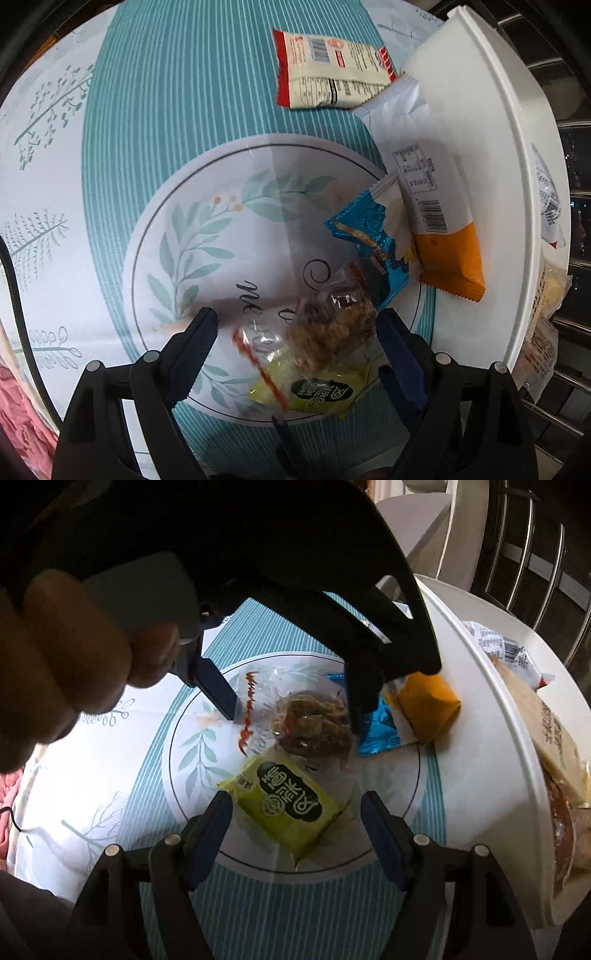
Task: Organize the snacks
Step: 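Grasp the clear nut packet with the left gripper while the right grasps the green packet, then carry both packets into the white tray and open both grippers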
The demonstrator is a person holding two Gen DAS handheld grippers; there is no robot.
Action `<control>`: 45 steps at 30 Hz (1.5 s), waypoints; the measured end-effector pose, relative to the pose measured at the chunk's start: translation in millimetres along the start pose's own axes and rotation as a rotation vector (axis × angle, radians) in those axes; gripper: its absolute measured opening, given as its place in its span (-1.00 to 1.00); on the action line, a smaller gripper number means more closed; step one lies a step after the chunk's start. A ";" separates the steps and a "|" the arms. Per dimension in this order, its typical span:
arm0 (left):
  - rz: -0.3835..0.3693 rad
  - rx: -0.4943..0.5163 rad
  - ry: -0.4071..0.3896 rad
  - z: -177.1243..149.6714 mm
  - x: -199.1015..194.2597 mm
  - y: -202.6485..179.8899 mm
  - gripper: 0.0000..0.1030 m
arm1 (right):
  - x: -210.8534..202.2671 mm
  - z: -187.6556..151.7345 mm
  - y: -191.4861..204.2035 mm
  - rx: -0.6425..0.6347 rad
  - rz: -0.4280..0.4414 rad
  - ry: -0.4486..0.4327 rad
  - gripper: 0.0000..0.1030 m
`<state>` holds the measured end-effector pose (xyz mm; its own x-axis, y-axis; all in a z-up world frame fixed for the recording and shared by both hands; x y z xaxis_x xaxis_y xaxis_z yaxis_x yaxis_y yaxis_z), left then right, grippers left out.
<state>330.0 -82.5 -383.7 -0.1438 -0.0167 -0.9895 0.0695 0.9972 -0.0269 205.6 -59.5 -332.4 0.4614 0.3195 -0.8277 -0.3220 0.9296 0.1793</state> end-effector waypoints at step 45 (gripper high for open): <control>0.050 -0.005 0.022 -123.8 -34.6 71.3 -0.39 | -84.9 -23.8 35.4 0.289 0.008 0.047 -0.02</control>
<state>217.7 -1.8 -333.7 -0.1615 0.0349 -0.9863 0.0724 0.9971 0.0234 135.3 -58.1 -268.4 0.4186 0.3244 -0.8482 -0.0736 0.9431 0.3243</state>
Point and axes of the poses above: each gripper's, at about its wrist camera, not at the fingertips, and x roughly the way its jaws point, y to its left, z to its top, the point moved 8 cm from there along x, roughly the way its jaws point, and after that the axes turned 13 degrees about z, right-handed, at the moved point
